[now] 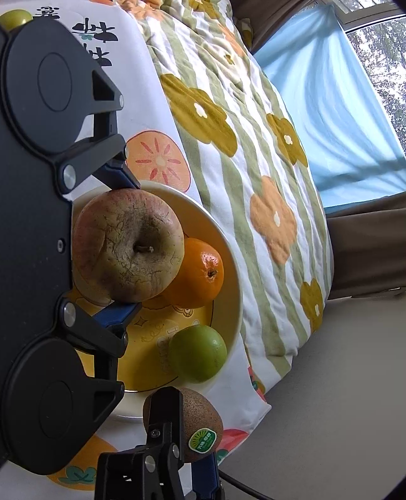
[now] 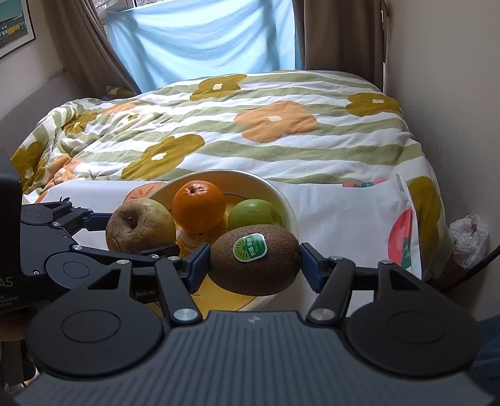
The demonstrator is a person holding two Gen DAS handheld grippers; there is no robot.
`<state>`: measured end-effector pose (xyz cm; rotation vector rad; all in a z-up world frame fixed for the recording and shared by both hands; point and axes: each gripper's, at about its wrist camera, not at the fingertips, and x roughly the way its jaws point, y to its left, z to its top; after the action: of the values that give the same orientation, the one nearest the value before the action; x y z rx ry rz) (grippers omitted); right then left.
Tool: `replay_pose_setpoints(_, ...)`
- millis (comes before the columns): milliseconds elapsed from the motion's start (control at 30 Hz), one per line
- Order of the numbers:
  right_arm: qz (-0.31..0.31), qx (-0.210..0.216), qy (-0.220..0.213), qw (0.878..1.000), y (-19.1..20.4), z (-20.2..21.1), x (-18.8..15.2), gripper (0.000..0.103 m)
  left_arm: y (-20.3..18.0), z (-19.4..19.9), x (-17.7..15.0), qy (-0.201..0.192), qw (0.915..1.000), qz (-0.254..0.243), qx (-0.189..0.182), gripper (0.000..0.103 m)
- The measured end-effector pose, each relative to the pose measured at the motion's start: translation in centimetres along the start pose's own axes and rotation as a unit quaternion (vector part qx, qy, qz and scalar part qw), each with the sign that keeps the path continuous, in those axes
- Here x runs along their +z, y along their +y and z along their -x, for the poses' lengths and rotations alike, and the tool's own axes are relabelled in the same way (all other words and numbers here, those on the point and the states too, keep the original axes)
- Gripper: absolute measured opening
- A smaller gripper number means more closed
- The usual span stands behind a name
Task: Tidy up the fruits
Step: 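Carry the large apple and the kiwi in both grippers into the bowl, then open the left gripper on the apple while the right gripper releases the kiwi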
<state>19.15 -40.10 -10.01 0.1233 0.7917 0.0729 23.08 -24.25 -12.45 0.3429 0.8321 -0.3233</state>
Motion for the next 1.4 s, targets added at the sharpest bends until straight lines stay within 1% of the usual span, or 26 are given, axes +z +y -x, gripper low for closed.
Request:
replay_pose_setpoints(167, -0.001, -0.002, 0.007, 1.0, -0.4, -0.6, 0.2, 0.077, 0.0, -0.7, 0.1, 0.014, 0.9999, 0.0, -0.006, 0.078)
replay_pose_setpoints(200, -0.002, -0.003, 0.007, 1.0, -0.4, -0.7, 0.3, 0.077, 0.1, -0.6, 0.1, 0.012, 0.9999, 0.0, -0.007, 0.078)
replay_pose_setpoints(267, -0.002, -0.002, 0.007, 1.0, -0.4, -0.7, 0.3, 0.077, 0.1, -0.1, 0.2, 0.001, 1.0, -0.008, -0.003, 0.089)
replay_pose_setpoints(300, -0.003, -0.001, 0.007, 1.0, -0.5, -0.7, 0.4, 0.077, 0.2, 0.3, 0.3, -0.007, 0.9999, -0.012, 0.0, 0.098)
replay_pose_setpoints(333, -0.003, 0.0, 0.007, 1.0, -0.6, -0.8, 0.5, 0.077, 0.3, 0.6, 0.3, -0.012, 0.9998, -0.012, 0.001, 0.1)
replay_pose_setpoints(500, 0.007, 0.002, 0.007, 1.0, -0.5, -0.9, 0.8, 0.077, 1.0, 1.6, -0.1, -0.006, 1.0, -0.004, -0.002, 0.101)
replay_pose_setpoints(667, 0.023, 0.009, 0.015, 1.0, 0.0, -1.2, 0.9, 0.077, 0.7, 3.4, -1.9, 0.0, 1.0, -0.002, 0.002, 0.101)
replay_pose_setpoints(833, 0.045, 0.02, 0.031, 0.998, 1.0, -2.2, 0.6, 0.077, 0.8, 4.5, -3.3, 0.006, 0.9998, 0.021, 0.001, 0.101)
replay_pose_setpoints(1033, 0.069, 0.025, 0.04, 0.996, 2.3, -3.3, -0.3, 0.077, 1.2, 4.9, -3.8, 0.007, 0.9995, 0.032, 0.007, 0.101)
replay_pose_setpoints(1267, 0.09, 0.028, 0.041, 0.995, 3.0, -4.1, -1.0, 0.077, 1.2, 4.8, -4.2, 0.006, 0.9994, 0.031, 0.011, 0.101)
replay_pose_setpoints(1367, 0.096, 0.029, 0.043, 0.994, 3.0, -4.1, -1.2, 0.078, 1.1, 4.9, -4.3, 0.007, 0.9994, 0.032, 0.011, 0.101)
replay_pose_setpoints(1400, 0.097, 0.029, 0.039, 0.994, 3.0, -4.0, -1.2, 0.081, 1.1, 5.0, -4.3, 0.007, 0.9994, 0.032, 0.012, 0.101)
